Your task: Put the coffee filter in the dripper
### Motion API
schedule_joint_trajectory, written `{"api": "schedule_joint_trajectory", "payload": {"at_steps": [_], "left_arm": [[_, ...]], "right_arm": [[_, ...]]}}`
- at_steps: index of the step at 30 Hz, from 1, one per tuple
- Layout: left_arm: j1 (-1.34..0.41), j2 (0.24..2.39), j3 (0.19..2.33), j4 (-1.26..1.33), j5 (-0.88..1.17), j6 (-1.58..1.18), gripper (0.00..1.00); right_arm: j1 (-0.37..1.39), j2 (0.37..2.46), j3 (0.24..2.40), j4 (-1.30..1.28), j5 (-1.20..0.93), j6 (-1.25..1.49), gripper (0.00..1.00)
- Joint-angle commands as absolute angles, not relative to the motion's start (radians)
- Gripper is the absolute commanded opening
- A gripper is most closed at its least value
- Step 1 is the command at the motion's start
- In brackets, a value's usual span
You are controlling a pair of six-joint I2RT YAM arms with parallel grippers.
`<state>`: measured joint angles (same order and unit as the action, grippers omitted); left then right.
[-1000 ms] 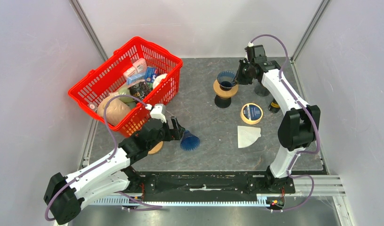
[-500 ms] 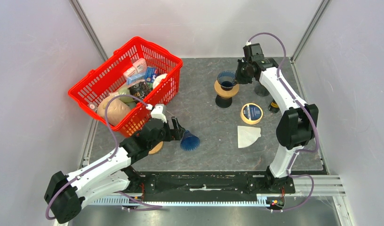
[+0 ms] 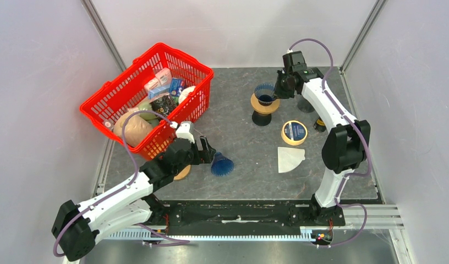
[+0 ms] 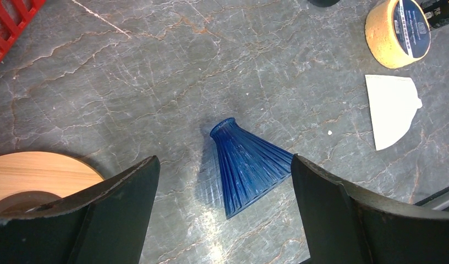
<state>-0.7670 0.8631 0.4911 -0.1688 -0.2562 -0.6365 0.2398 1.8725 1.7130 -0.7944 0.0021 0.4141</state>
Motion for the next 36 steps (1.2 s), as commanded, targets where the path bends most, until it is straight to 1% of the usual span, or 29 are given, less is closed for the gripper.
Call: {"api": "schedule_joint_trajectory", "payload": {"at_steps": [1,4,9,14,30,33,36], "left_arm": [[-0.764,0.862,0.503,-0.130,-0.281,-0.637,0.95],[-0.764,0.860,0.503,-0.131,-0.282,-0.638,0.95],[-0.764,0.849,0.505,-0.137,-0.281,-0.637,0.95],[-0.764,0.839,0.518,-0.150,-0.279,-0.637,0.95],[-0.764,0.830,0.556,-0.161,-0.251,-0.646,0.95],[-0.764,0.835,0.568,-0.166,-0.250,-0.642,0.95],[-0.764,0.833,0.573,-0.167,-0.247,-0.642,0.95]], "right_arm": [[0.237,2.056,1.607,-1.131,0.269,0.301,0.00],[0.241,2.069,1.606,-1.140,0.295,0.306,0.00],[0.245,2.059,1.614,-1.139,0.282,0.306,0.00],[0.248,2.001,1.636,-1.104,0.193,0.283,0.00],[0.248,1.974,1.844,-1.094,0.096,0.342,0.00],[0.249,1.973,1.869,-1.095,0.087,0.354,0.04],[0.248,1.970,1.885,-1.095,0.092,0.365,0.11]]}}
